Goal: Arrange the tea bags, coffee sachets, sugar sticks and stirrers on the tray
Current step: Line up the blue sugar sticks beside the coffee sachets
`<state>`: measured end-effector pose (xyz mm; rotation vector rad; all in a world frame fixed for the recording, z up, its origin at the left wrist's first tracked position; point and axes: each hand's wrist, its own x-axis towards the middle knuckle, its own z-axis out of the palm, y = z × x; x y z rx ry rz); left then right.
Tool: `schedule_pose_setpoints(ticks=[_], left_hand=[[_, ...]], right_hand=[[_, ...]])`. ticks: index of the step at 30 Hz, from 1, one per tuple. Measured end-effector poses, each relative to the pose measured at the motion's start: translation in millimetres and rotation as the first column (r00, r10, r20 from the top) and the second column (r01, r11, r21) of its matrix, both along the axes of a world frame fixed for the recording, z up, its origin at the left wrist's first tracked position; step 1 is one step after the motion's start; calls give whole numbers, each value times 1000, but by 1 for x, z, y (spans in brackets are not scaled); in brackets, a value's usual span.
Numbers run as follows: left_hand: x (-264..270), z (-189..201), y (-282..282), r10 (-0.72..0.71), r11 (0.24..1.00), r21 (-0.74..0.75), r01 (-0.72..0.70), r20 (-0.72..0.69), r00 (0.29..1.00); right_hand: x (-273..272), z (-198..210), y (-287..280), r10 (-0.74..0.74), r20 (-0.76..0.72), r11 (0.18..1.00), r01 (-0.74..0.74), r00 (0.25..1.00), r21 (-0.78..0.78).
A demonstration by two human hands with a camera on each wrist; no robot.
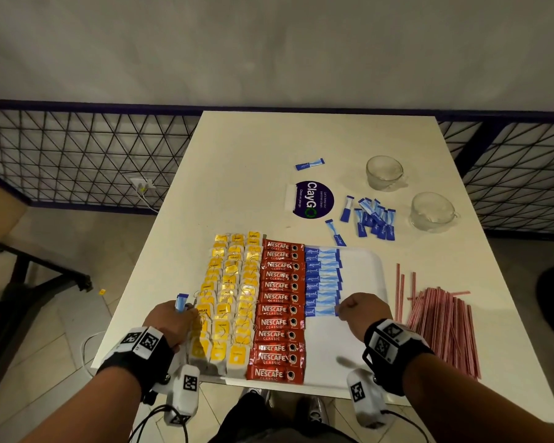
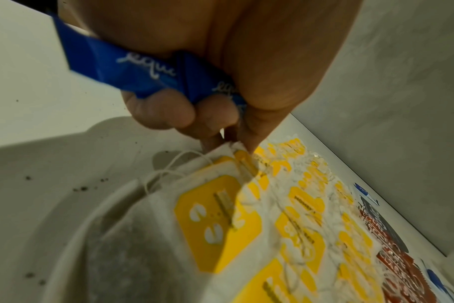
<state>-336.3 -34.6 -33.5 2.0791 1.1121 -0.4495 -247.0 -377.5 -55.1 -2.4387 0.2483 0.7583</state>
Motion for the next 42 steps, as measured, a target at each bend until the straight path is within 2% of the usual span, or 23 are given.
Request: schedule_pose_setpoints(ticks=[3, 5, 8, 12, 17, 23, 32, 35, 42], left_hand=[[-1, 0, 0, -6, 1000, 3, 6, 7, 1000], [-2, 0, 1, -3, 1000, 2, 3, 11, 1000], [-3, -2, 2, 7, 1000, 1, -7, 16, 1000], [-3, -2, 2, 5, 1000, -5, -5, 22, 1000], [-3, -3, 4, -9, 1000, 2, 9, 12, 1000], [-2, -4, 3, -15, 1000, 16, 15, 11, 1000], [-1, -7, 3, 9, 1000, 17, -9, 15, 1000], [-1, -8, 5, -4, 1000, 29, 4, 7, 1000], [-1, -10, 6, -11, 1000, 28, 11, 4, 1000]], right_hand=[[-1, 2, 3, 77, 149, 997, -74, 986, -21], [0, 4, 6, 233, 228, 971, -237, 945, -10], [3, 8, 13, 456, 216, 889, -451, 864, -75], [6, 12, 23, 588, 189, 809, -565, 787, -165], [7, 18, 30, 618, 171, 781, -577, 767, -237], [5, 18, 27, 613, 161, 784, -569, 774, -248], [7, 16, 23, 497, 251, 867, -466, 831, -174], [12, 16, 21, 506, 236, 856, -450, 830, -252], [12, 13, 22, 527, 166, 832, -467, 833, -299]])
